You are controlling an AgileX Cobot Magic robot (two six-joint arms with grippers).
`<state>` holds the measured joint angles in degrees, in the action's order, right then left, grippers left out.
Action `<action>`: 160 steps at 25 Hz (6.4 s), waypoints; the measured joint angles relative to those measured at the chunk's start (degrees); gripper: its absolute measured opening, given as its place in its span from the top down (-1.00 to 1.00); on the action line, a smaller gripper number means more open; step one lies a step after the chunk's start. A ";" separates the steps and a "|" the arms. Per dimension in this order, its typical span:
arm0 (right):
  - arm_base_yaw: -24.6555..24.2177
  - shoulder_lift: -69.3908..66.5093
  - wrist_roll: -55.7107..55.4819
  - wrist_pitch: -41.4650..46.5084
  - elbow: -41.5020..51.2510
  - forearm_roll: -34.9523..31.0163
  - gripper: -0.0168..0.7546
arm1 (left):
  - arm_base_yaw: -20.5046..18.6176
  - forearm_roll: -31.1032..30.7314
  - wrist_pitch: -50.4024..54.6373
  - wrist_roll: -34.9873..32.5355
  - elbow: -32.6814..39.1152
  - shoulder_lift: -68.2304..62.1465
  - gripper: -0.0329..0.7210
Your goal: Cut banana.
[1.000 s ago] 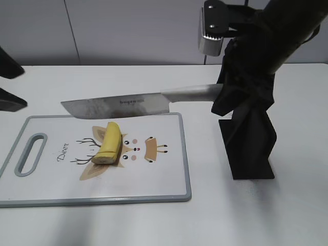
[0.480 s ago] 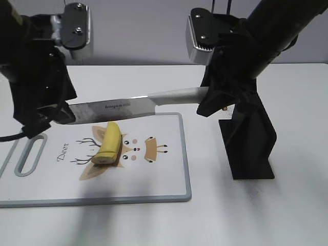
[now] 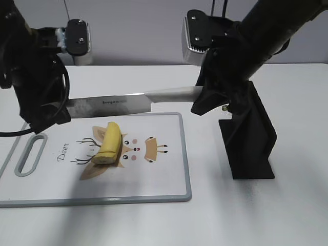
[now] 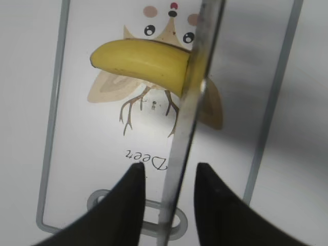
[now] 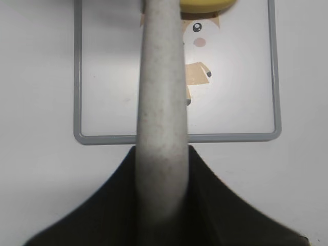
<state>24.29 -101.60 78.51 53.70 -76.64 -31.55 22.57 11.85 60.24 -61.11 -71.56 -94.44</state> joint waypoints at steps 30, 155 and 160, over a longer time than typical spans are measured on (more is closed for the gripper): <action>0.00 -11.68 -0.93 -5.75 -0.01 1.18 0.53 | -1.60 0.84 -9.58 -1.33 3.39 -7.91 0.90; 0.33 12.38 -44.15 2.46 2.64 7.72 0.54 | -18.71 -4.24 -7.77 36.46 12.54 38.60 -0.64; 0.33 14.98 -46.54 -1.14 8.40 10.21 0.54 | -18.71 -4.27 -7.77 37.93 18.58 45.21 -0.64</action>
<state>24.62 -86.62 31.97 52.56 -68.23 -21.34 3.86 7.58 52.47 -23.18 -52.98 -49.24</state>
